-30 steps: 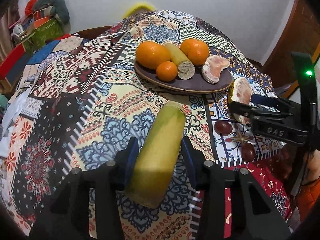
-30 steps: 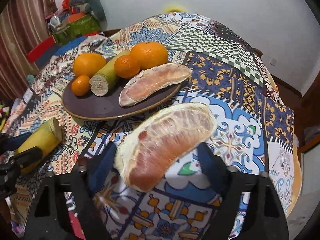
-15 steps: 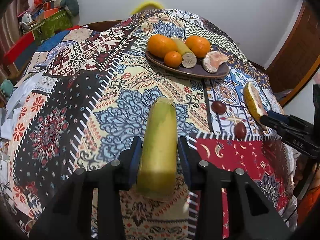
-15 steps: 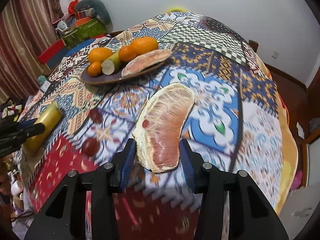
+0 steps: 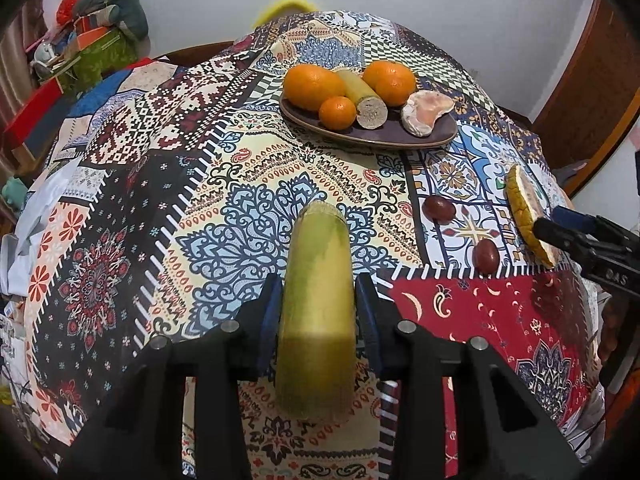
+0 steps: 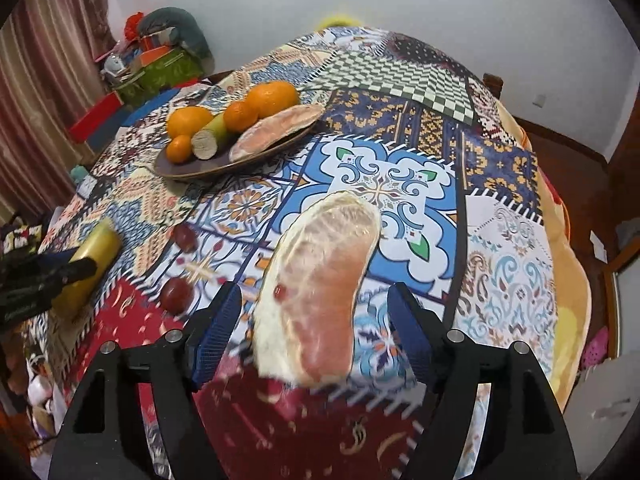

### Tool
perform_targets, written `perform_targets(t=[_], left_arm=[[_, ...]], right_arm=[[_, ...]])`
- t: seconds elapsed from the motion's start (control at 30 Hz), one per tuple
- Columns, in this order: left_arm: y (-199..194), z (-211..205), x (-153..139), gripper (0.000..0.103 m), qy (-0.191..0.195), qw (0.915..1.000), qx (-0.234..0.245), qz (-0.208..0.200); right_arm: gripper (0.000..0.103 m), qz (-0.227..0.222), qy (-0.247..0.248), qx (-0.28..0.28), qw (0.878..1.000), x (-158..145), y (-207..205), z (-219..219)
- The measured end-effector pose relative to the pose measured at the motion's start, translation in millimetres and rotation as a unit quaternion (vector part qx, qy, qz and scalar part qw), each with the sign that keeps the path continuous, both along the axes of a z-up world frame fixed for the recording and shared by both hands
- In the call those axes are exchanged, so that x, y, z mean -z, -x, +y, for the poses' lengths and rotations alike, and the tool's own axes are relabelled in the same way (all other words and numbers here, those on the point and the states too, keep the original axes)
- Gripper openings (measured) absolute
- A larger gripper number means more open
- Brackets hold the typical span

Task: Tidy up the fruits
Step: 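Lift the pomelo segment and corn cob and carry them toward the plate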

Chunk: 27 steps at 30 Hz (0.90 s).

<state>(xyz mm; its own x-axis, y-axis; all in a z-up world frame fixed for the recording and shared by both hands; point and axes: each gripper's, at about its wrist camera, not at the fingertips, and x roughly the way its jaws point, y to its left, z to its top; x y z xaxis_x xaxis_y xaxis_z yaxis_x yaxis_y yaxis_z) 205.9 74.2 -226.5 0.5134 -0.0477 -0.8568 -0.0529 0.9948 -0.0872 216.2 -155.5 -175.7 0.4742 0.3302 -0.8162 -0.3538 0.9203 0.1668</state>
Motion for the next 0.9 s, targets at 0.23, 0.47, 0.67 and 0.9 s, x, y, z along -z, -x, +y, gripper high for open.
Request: perform_targets(t=[0.23,0.47,0.67,0.9], left_arm=[[-11,1,11,0.037,0.004,1.0,-0.003,0.007],[-17,-2,11,0.037,-0.007,1.0,0.002,0.003],[-12,-1,6,0.037,-0.004,1.0,0.0,-0.002],[-3,-2,-14,0.036,-0.005,0.9996,0.001,-0.029]], right_arm=[[0.069,0.001,0.014,0.02,1.0,15,-17,10],[0.055,-0.005,-0.009,0.019,1.0,11,-18,7],[0.054,-0.013,-0.016,0.007,1.0,6,-13,9],[0.054,-0.038,-0.033,0.004,0.999,-14,-13,14]])
